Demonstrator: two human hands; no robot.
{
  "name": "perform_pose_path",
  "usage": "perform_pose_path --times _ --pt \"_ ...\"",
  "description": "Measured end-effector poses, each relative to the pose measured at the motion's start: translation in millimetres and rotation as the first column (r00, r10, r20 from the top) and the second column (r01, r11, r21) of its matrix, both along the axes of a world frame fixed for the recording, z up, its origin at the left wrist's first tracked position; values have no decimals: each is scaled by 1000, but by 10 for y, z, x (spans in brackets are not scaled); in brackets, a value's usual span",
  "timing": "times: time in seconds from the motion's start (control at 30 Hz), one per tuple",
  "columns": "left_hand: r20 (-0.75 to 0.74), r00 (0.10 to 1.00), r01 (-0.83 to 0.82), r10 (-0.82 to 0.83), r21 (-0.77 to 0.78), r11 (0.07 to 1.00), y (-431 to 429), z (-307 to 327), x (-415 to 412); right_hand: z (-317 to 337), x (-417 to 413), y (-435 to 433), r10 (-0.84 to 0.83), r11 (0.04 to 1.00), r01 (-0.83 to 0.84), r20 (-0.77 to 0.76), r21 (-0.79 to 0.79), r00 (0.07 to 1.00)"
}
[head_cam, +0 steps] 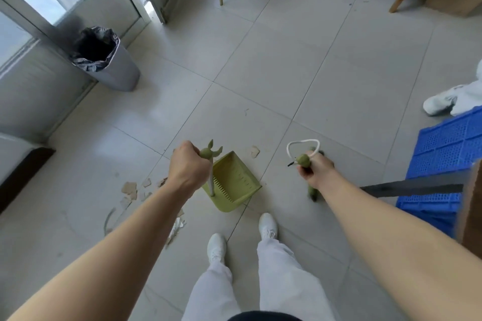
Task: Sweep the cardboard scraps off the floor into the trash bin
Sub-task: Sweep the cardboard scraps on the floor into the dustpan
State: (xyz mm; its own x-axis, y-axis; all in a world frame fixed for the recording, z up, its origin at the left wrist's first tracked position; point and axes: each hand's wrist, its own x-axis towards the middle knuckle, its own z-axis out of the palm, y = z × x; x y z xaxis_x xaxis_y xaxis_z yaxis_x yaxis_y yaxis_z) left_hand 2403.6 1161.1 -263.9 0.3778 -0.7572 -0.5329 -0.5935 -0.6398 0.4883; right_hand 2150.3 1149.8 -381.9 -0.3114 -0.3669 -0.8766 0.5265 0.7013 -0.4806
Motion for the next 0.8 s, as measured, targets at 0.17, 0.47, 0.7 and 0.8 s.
perform_pose_path --times 0.17,0.47,0.7,0.8 --pt "-25 995 -97 98 37 995 -23 -66 32 29 761 -196 269 962 -271 55 28 962" --pt "-26 980 -194 195 45 980 -107 34 100 259 1034 -450 425 905 -418 169 -77 889" --pt "-16 973 -229 229 13 973 -222 58 122 226 871 -567 365 930 -361 55 -71 929" --pt "-27 974 -224 224 8 975 -291 34 116 226 652 -694 336 940 -338 -42 -46 941"
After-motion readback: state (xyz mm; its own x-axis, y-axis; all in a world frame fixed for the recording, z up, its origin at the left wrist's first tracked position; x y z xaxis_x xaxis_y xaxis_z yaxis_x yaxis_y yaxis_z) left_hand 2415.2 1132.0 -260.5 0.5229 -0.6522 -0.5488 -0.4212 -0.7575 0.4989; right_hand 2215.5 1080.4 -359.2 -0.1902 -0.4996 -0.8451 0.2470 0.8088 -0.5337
